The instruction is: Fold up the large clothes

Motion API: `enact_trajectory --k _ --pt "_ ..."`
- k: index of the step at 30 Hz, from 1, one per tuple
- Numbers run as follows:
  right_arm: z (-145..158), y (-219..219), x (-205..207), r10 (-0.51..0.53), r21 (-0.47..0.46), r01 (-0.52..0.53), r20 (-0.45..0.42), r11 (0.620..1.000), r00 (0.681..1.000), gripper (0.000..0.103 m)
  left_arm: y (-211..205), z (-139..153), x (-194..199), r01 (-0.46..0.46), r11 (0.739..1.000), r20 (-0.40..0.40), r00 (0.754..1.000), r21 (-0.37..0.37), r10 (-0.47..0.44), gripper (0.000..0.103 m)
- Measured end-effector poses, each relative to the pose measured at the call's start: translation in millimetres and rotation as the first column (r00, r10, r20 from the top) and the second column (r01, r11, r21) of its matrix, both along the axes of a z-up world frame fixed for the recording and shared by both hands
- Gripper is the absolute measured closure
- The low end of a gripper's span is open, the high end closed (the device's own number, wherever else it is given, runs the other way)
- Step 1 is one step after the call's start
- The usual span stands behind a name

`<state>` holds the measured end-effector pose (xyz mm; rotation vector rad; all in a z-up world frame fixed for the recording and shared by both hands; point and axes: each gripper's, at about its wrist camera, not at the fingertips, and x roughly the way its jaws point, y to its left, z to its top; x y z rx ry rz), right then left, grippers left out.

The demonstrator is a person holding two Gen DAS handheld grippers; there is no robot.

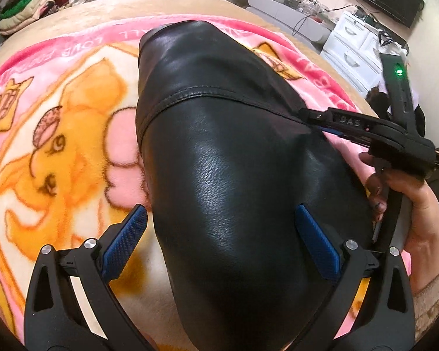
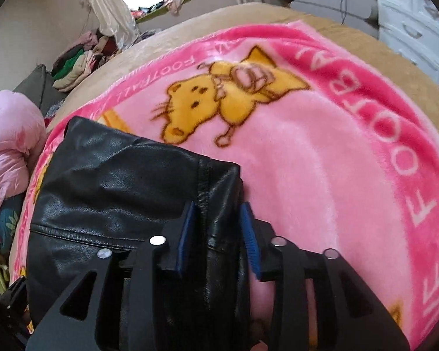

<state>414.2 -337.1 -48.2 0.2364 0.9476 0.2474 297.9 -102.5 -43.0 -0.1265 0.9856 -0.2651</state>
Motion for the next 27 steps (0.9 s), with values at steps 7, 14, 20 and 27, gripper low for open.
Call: enact_trajectory --k 7,14,20,27 --pt "24.5 -9.5 -43.9 -0.014 0.052 0.01 0.076 0.999 0.997 0.04 2.9 5.2 -5.3 -0.011 1.0 0.019 1.0 0.021 0.01 0.008" --pt "39.4 -16.0 -111.7 -0.002 0.074 -0.011 0.168 0.997 0.986 0.036 4.1 8.4 -10.6 -0.03 0.999 0.033 0.999 0.023 0.029 0.008" --pt "46.5 -16.8 -141.1 0.006 0.053 -0.017 0.202 0.998 0.979 0.036 6.8 10.7 -19.1 -0.042 0.999 0.036 0.998 0.009 0.042 0.008" --pt "42.6 -8.0 -163.6 0.037 0.061 -0.051 0.213 0.997 0.976 0.036 8.9 14.9 -30.1 -0.049 0.999 0.044 0.998 -0.004 0.049 0.009"
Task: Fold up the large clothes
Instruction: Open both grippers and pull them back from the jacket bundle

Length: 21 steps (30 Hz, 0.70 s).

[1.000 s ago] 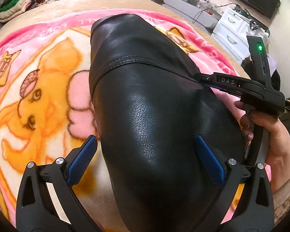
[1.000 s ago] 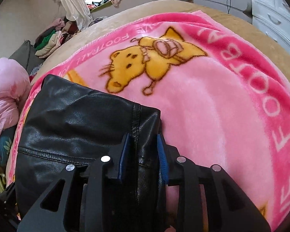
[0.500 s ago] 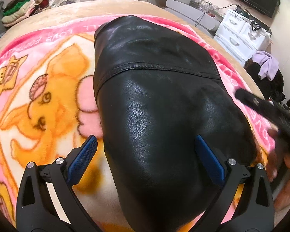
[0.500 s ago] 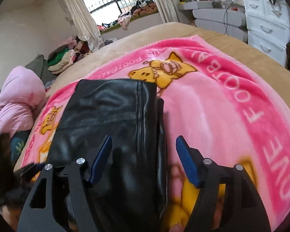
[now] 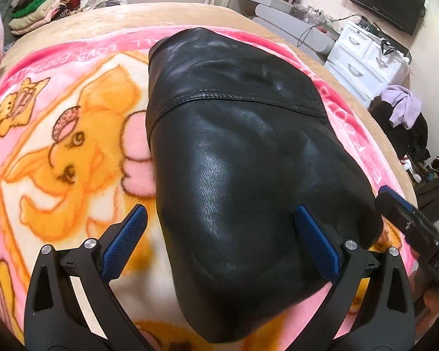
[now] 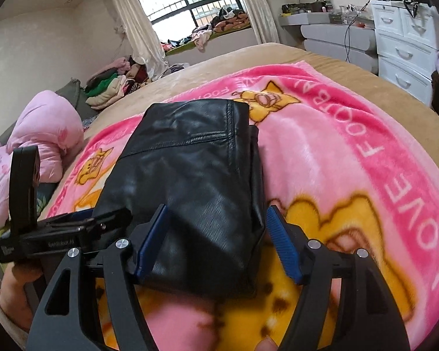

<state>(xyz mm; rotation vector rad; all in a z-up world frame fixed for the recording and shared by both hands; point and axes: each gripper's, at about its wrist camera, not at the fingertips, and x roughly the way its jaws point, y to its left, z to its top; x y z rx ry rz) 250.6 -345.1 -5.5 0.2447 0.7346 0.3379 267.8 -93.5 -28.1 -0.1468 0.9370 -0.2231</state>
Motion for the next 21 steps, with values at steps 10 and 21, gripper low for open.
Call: enact_trajectory --k 10,21 --pt "-37.2 -4.6 4.6 -0.028 -0.006 0.027 -0.148 1.0 0.989 0.039 -0.3 2.5 -13.2 0.006 1.0 0.0 1.0 0.016 -0.006 0.009" --pt "-26.8 -4.6 -19.4 -0.037 0.009 0.038 -0.075 0.999 0.997 0.024 1.4 10.0 -22.3 0.005 1.0 0.0 1.0 0.011 -0.005 0.009"
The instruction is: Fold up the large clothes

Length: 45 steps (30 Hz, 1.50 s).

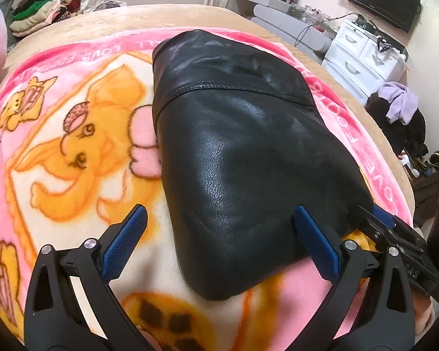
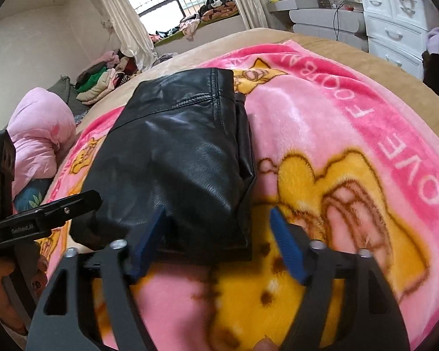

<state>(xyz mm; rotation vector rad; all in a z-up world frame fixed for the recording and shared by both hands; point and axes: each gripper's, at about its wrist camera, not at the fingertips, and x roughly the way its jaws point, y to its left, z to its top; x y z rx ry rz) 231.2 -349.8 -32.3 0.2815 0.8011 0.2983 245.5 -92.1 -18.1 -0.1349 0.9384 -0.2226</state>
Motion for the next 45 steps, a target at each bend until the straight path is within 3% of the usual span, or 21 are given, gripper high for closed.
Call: enact_trajectory --k 11,23,31,45 --pt "21.7 1.2 -38.2 -0.057 -0.051 0.062 0.088 0.997 0.995 0.008 5.3 7.4 -19.4 -0.003 1.0 0.025 1.0 0.023 0.002 0.009" --pt "36.1 14.8 -92.6 -0.059 -0.1 0.082 0.215 0.992 0.975 0.005 22.5 24.3 -72.7 -0.018 1.0 0.152 0.988 -0.015 0.02 0.009" --pt "30.7 23.2 -126.7 -0.024 -0.119 0.061 0.292 0.991 0.956 0.005 36.9 7.3 -112.5 -0.035 0.999 0.18 0.983 -0.026 0.039 0.009" --pt "13.2 25.2 -140.2 -0.044 -0.158 0.08 0.22 0.984 0.974 0.005 37.9 -8.1 -135.7 -0.026 0.999 0.172 0.985 -0.021 0.03 0.009"
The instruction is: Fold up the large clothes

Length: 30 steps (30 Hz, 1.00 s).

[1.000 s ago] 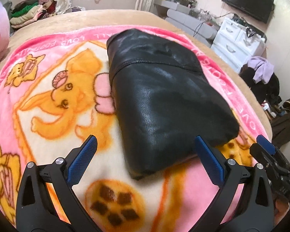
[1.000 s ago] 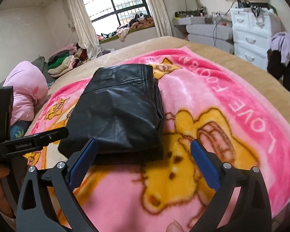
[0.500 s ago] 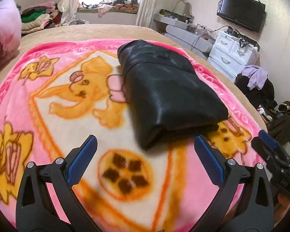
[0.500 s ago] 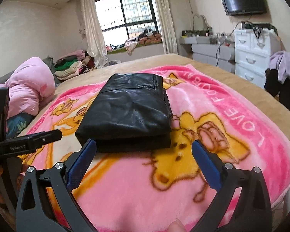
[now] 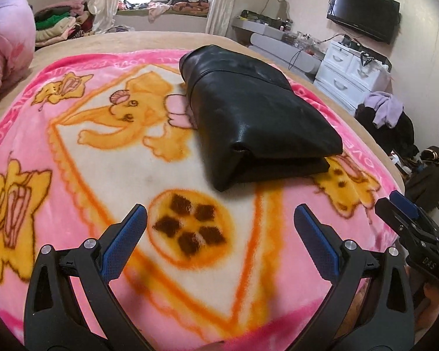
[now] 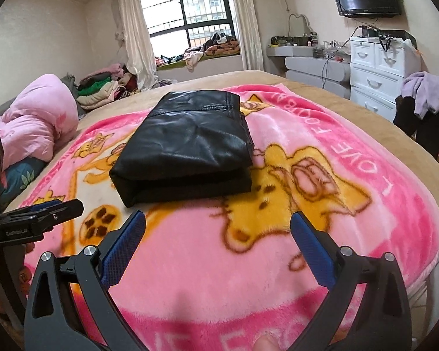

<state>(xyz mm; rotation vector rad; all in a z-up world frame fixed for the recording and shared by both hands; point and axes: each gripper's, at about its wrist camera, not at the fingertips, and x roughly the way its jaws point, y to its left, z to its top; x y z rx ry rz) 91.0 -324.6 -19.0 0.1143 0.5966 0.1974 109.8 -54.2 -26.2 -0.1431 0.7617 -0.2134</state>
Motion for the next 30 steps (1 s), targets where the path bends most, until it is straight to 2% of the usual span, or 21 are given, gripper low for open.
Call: enact_trajectory --k 13,30 --pt "-2.0 11.2 0.3 0.009 -0.042 -0.01 -0.015 0.999 1.0 0.005 3.4 -1.2 -1.2 -0.014 1.0 -0.004 1.0 0.015 0.014 0.009" --pt "-0.4 10.0 0.7 0.015 -0.034 -0.016 -0.021 0.999 1.0 0.005 7.7 0.2 -3.2 -0.025 0.999 -0.008 1.0 0.019 0.026 0.009"
